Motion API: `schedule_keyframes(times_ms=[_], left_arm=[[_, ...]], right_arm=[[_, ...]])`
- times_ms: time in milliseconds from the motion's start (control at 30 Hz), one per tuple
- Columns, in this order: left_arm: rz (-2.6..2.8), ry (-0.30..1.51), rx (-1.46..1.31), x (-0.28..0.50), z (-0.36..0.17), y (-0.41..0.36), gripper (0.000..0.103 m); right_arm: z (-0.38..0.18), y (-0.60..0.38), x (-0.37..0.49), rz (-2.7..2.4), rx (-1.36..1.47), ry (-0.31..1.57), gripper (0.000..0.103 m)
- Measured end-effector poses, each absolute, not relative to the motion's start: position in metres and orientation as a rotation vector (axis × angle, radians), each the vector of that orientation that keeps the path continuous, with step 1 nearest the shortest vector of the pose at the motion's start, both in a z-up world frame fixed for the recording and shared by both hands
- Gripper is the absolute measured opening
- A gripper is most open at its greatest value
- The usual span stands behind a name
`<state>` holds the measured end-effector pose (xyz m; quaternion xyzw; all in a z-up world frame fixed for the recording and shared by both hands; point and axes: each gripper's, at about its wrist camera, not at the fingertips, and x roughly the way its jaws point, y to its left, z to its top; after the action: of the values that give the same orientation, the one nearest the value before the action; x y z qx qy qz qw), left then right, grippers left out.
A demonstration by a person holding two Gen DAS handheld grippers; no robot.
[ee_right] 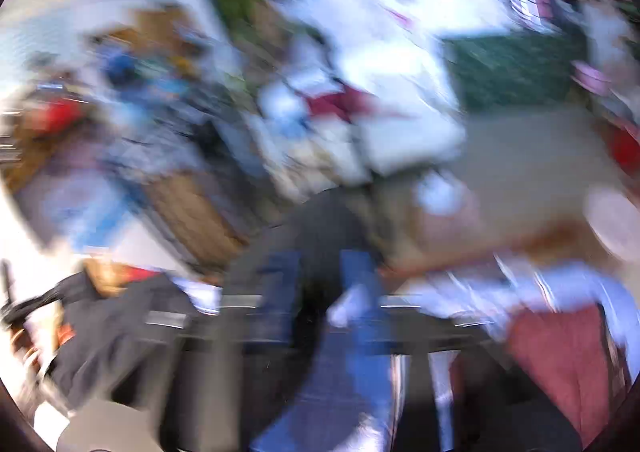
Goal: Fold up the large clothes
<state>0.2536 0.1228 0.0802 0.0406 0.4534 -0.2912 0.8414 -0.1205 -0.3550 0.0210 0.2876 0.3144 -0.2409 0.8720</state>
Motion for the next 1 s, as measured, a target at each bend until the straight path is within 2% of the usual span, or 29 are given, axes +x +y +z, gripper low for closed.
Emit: schedule_keyframes(times_ms=[100, 167, 233, 267, 333, 400, 533, 667, 700, 767, 867, 933, 1000], left_arm=[[-0.555, 1.25, -0.001, 0.269, -0.01, 0.134, 0.02], [-0.496, 1.321, -0.01, 0.261, -0.043, 0.149, 0.025], [-0.454, 1.35, -0.025, 0.25, -0.052, 0.162, 0.049], [-0.455, 1.346, -0.045, 0.248, -0.049, 0.166, 0.054], [-0.485, 1.315, -0.064, 0.246, -0.04, 0.169, 0.072], [-0.543, 1.272, -0.011, 0.247, -0.034, 0.156, 0.084], [-0.662, 1.252, 0.128, 0.252, -0.05, 0.088, 0.086], [-0.699, 1.277, 0.347, 0.256, -0.098, 0.01, 0.086], [-0.694, 1.283, 0.369, 0.256, -0.106, -0.001, 0.084], [-0.707, 1.305, 0.398, 0.25, -0.123, -0.025, 0.073], [-0.752, 1.29, 0.462, 0.229, -0.126, -0.045, 0.044], [-0.802, 1.267, 0.516, 0.209, -0.122, -0.051, 0.017], [-0.882, 1.234, 0.541, 0.183, -0.109, -0.052, 0.007]], right_arm=[[-0.065, -0.354, -0.122, -0.568, 0.88, 0.858, 0.09], [-0.113, -0.328, -0.142, -0.577, 1.031, 0.943, 0.09], [-0.145, -0.29, -0.162, -0.533, 1.067, 1.02, 0.09], [-0.151, -0.274, -0.171, -0.534, 1.061, 1.04, 0.09], [-0.162, -0.243, -0.187, -0.528, 1.058, 1.08, 0.09], [-0.172, -0.216, -0.203, -0.53, 1.071, 1.106, 0.09], [-0.173, -0.198, -0.237, -0.535, 1.061, 1.129, 0.09], [-0.148, -0.201, -0.246, -0.551, 1.068, 1.048, 0.09], [-0.139, -0.203, -0.25, -0.561, 1.065, 1.023, 0.09], [-0.122, -0.204, -0.258, -0.58, 1.057, 0.98, 0.09], [-0.108, -0.204, -0.272, -0.621, 1.049, 0.934, 0.09], [-0.104, -0.204, -0.287, -0.653, 1.063, 0.907, 0.09], [-0.104, -0.203, -0.304, -0.689, 1.077, 0.889, 0.09]])
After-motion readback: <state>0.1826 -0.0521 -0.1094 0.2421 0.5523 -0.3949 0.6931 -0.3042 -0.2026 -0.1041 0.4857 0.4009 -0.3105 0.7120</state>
